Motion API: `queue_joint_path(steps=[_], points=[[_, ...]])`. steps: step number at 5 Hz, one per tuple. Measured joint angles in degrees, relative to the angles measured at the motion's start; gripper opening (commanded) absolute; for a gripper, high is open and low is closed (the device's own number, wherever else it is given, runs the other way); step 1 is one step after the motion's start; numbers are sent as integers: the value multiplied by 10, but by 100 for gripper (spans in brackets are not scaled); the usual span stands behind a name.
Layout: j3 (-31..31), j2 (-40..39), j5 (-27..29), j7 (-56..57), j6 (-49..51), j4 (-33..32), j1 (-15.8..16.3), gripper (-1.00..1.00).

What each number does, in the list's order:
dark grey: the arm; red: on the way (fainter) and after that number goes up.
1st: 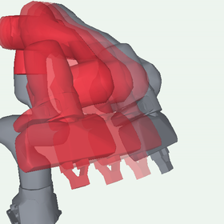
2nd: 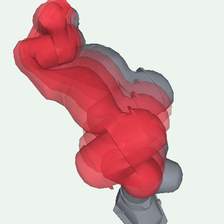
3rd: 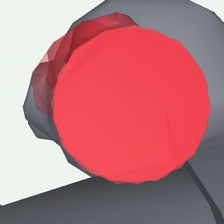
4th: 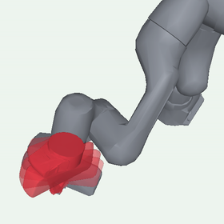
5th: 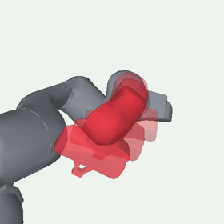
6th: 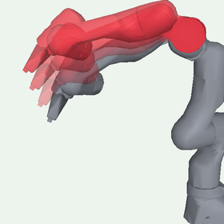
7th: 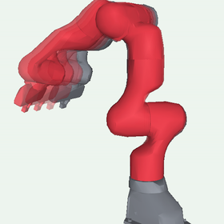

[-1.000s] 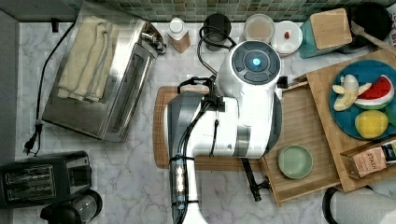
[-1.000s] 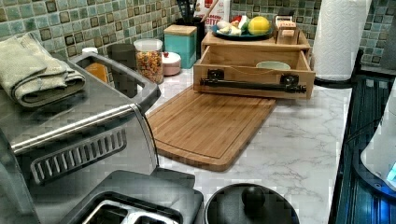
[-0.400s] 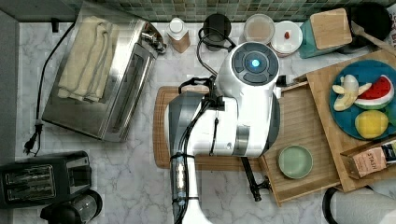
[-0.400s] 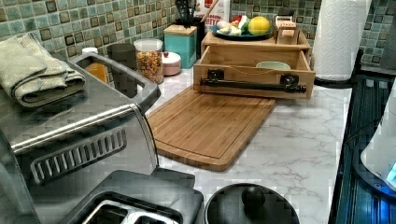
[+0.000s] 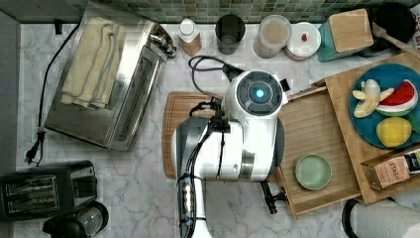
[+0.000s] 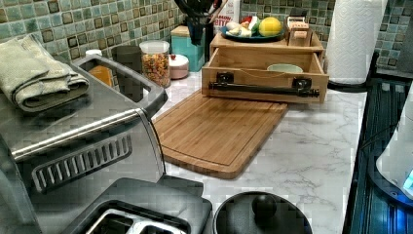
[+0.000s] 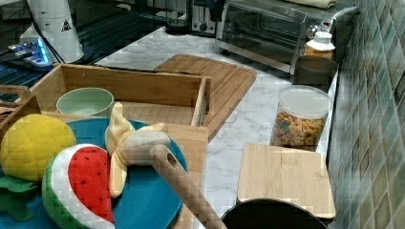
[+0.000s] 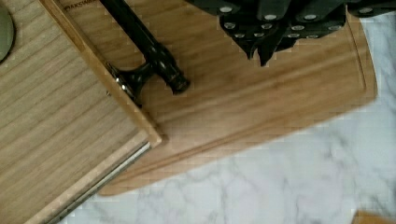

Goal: Close the drawer.

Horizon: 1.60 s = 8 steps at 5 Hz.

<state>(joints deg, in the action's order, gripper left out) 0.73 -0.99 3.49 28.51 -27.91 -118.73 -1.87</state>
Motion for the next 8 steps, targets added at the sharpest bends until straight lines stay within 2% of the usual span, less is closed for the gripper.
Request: queue_joint_path(steps=[1, 2, 3, 4, 6, 8], points=[[-1, 21, 13, 47, -15, -57, 2, -100], [-11, 51, 35, 116, -74, -121, 3, -100], [-28, 80, 38, 136, -103, -171, 9, -100], [-43, 103, 21, 168, -122, -201, 31, -100], [-57, 130, -60, 272, -187, -232, 75, -100], [-43, 112, -82, 306, -187, -239, 74, -100]])
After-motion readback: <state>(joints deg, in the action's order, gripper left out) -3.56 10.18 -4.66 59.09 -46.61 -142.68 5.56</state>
